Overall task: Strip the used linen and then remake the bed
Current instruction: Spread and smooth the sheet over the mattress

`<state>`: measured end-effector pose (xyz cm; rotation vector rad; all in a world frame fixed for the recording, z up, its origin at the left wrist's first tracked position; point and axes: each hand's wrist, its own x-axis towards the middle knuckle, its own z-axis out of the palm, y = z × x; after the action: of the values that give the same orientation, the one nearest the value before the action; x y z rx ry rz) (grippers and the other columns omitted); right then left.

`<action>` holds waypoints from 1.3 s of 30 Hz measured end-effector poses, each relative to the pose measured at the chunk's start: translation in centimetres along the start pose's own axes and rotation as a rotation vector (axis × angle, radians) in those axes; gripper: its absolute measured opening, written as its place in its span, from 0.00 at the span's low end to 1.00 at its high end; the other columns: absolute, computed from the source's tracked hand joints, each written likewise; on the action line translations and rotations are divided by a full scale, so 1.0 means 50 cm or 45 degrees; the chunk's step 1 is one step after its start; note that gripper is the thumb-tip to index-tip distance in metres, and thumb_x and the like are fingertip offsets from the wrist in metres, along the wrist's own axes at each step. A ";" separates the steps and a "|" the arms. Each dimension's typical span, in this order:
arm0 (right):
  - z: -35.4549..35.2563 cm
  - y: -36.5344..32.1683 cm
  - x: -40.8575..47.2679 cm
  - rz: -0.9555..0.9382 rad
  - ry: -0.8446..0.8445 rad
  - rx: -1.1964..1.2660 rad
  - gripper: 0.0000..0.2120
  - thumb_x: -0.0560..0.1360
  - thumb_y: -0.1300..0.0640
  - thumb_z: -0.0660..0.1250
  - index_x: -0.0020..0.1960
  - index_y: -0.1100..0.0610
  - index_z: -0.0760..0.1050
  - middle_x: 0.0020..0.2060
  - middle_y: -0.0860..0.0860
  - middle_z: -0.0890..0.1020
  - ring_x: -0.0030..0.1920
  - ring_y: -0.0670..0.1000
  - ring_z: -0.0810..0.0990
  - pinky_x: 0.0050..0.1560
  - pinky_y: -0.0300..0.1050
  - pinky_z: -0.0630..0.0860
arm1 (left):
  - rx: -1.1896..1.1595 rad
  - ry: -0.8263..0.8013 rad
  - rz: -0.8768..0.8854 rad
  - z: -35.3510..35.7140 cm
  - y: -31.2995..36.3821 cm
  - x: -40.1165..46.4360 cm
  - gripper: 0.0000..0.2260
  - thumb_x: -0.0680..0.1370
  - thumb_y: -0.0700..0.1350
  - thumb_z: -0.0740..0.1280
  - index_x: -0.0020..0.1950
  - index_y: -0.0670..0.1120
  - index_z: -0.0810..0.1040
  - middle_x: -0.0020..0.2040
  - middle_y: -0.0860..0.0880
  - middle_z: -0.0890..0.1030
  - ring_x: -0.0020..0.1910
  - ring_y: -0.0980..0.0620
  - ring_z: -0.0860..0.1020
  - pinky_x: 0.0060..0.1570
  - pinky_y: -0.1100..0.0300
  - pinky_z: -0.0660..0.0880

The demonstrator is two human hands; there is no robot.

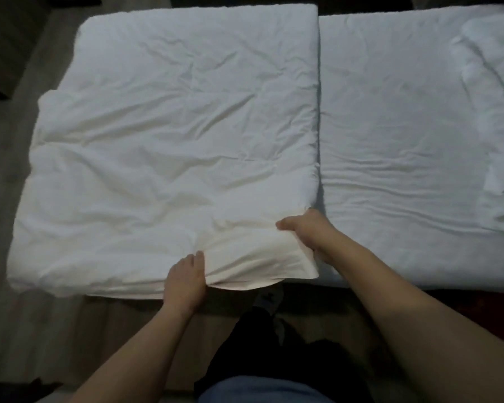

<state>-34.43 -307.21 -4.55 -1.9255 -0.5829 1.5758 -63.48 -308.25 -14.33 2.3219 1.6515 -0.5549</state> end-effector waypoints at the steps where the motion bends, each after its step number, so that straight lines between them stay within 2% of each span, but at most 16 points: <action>1: -0.012 -0.002 0.007 -0.010 -0.027 -0.013 0.36 0.58 0.51 0.77 0.64 0.58 0.72 0.55 0.54 0.82 0.49 0.56 0.83 0.54 0.55 0.81 | 0.024 -0.034 -0.060 -0.017 0.010 0.008 0.18 0.76 0.42 0.58 0.67 0.42 0.68 0.58 0.43 0.78 0.54 0.40 0.78 0.50 0.50 0.75; 3: -0.042 -0.014 0.020 -0.018 -0.064 -0.007 0.32 0.62 0.55 0.77 0.63 0.59 0.72 0.54 0.55 0.82 0.49 0.57 0.83 0.54 0.55 0.80 | 0.072 -0.133 -0.060 -0.058 0.039 0.021 0.11 0.78 0.43 0.58 0.60 0.45 0.71 0.54 0.46 0.79 0.51 0.43 0.79 0.46 0.52 0.73; 5: -0.088 -0.036 0.040 -0.028 -0.071 -0.008 0.29 0.65 0.59 0.77 0.63 0.60 0.72 0.55 0.55 0.81 0.51 0.57 0.81 0.56 0.54 0.79 | 0.090 -0.160 -0.042 -0.099 0.072 0.038 0.10 0.78 0.44 0.61 0.58 0.46 0.71 0.53 0.47 0.80 0.50 0.44 0.80 0.45 0.54 0.73; 8: -0.190 -0.079 0.065 -0.087 -0.071 -0.051 0.33 0.61 0.56 0.78 0.63 0.60 0.71 0.56 0.55 0.80 0.51 0.58 0.80 0.55 0.52 0.79 | 0.148 -0.126 -0.066 -0.163 0.158 0.060 0.10 0.77 0.44 0.61 0.58 0.47 0.73 0.53 0.46 0.80 0.50 0.44 0.80 0.47 0.54 0.73; 11: -0.350 -0.122 0.077 -0.162 -0.064 -0.142 0.27 0.65 0.58 0.76 0.60 0.61 0.70 0.53 0.56 0.78 0.48 0.57 0.79 0.47 0.50 0.77 | 0.126 -0.043 -0.125 -0.223 0.314 0.082 0.10 0.77 0.44 0.60 0.57 0.46 0.74 0.53 0.44 0.80 0.50 0.42 0.79 0.48 0.53 0.73; 13: -0.498 -0.158 0.075 -0.227 -0.012 -0.213 0.29 0.66 0.57 0.76 0.62 0.61 0.69 0.53 0.57 0.77 0.48 0.58 0.79 0.50 0.52 0.78 | 0.080 0.001 -0.130 -0.271 0.456 0.103 0.10 0.77 0.44 0.60 0.57 0.45 0.75 0.53 0.44 0.80 0.50 0.41 0.79 0.48 0.53 0.73; 15: -0.664 -0.214 0.059 -0.337 0.095 -0.345 0.34 0.65 0.55 0.76 0.67 0.62 0.68 0.58 0.59 0.77 0.54 0.60 0.78 0.57 0.54 0.76 | 0.001 0.053 -0.099 -0.342 0.613 0.138 0.11 0.77 0.43 0.61 0.57 0.45 0.76 0.53 0.43 0.81 0.51 0.40 0.79 0.48 0.53 0.74; 17: -0.839 -0.281 0.038 -0.487 0.266 -0.446 0.39 0.68 0.52 0.75 0.73 0.61 0.63 0.66 0.60 0.73 0.62 0.62 0.75 0.62 0.52 0.72 | -0.098 0.111 -0.028 -0.437 0.773 0.189 0.12 0.76 0.43 0.61 0.57 0.45 0.77 0.54 0.42 0.80 0.51 0.40 0.79 0.48 0.53 0.74; 20: -1.087 -0.381 0.014 -0.646 0.691 -0.677 0.33 0.75 0.45 0.68 0.74 0.57 0.63 0.70 0.59 0.70 0.67 0.62 0.70 0.64 0.54 0.68 | -0.313 0.301 0.061 -0.596 0.998 0.292 0.11 0.77 0.45 0.63 0.55 0.43 0.79 0.52 0.40 0.81 0.51 0.39 0.79 0.45 0.55 0.73; 23: -1.310 -0.395 0.016 -0.575 1.087 -0.825 0.28 0.77 0.51 0.63 0.75 0.53 0.61 0.72 0.58 0.66 0.70 0.62 0.67 0.68 0.60 0.65 | -0.680 0.443 0.135 -0.721 1.226 0.392 0.11 0.78 0.48 0.64 0.50 0.41 0.80 0.49 0.40 0.82 0.49 0.38 0.80 0.41 0.58 0.69; 25: -1.388 -0.342 0.037 -0.510 1.128 -0.870 0.30 0.77 0.53 0.61 0.77 0.54 0.56 0.74 0.57 0.62 0.72 0.62 0.63 0.70 0.59 0.63 | -1.001 0.293 0.318 -0.747 1.346 0.428 0.09 0.78 0.45 0.65 0.50 0.40 0.80 0.50 0.42 0.83 0.52 0.41 0.80 0.43 0.59 0.72; 26: -1.403 -0.303 0.051 -0.477 1.100 -0.864 0.31 0.78 0.52 0.60 0.77 0.54 0.55 0.75 0.57 0.60 0.72 0.62 0.63 0.71 0.58 0.62 | -1.096 0.154 0.401 -0.737 1.390 0.439 0.10 0.77 0.42 0.65 0.55 0.41 0.81 0.54 0.43 0.83 0.56 0.44 0.80 0.50 0.58 0.75; 28: -1.391 -0.214 0.079 -0.359 0.964 -0.821 0.32 0.78 0.50 0.60 0.78 0.54 0.51 0.76 0.57 0.57 0.72 0.62 0.62 0.70 0.58 0.62 | -0.957 -0.064 0.478 -0.692 1.432 0.440 0.17 0.77 0.37 0.62 0.65 0.43 0.78 0.65 0.45 0.78 0.64 0.47 0.76 0.64 0.60 0.70; 32: -1.287 -0.060 0.115 -0.148 0.656 -0.793 0.34 0.76 0.53 0.62 0.77 0.55 0.52 0.76 0.58 0.53 0.71 0.62 0.63 0.71 0.55 0.62 | -0.383 -0.275 0.420 -0.577 1.360 0.406 0.18 0.81 0.38 0.58 0.70 0.44 0.74 0.71 0.44 0.72 0.68 0.45 0.71 0.66 0.58 0.65; 35: -1.170 -0.007 0.119 -0.152 0.480 -0.854 0.34 0.76 0.53 0.61 0.77 0.56 0.51 0.76 0.57 0.53 0.72 0.61 0.62 0.70 0.54 0.62 | -0.308 -0.270 0.227 -0.521 1.226 0.380 0.18 0.81 0.42 0.57 0.72 0.46 0.71 0.73 0.46 0.70 0.69 0.45 0.69 0.67 0.55 0.65; 39: -0.970 0.002 0.101 -0.239 0.233 -0.957 0.33 0.77 0.52 0.60 0.78 0.58 0.51 0.76 0.57 0.54 0.73 0.60 0.60 0.71 0.53 0.62 | -0.427 -0.146 0.037 -0.478 1.039 0.322 0.19 0.82 0.47 0.58 0.73 0.49 0.68 0.73 0.48 0.69 0.69 0.46 0.69 0.66 0.53 0.67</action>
<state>14.06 -311.68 -1.71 -2.4090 -1.3717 1.1200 -5.88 -302.22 -1.18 2.0306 1.5227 -0.3644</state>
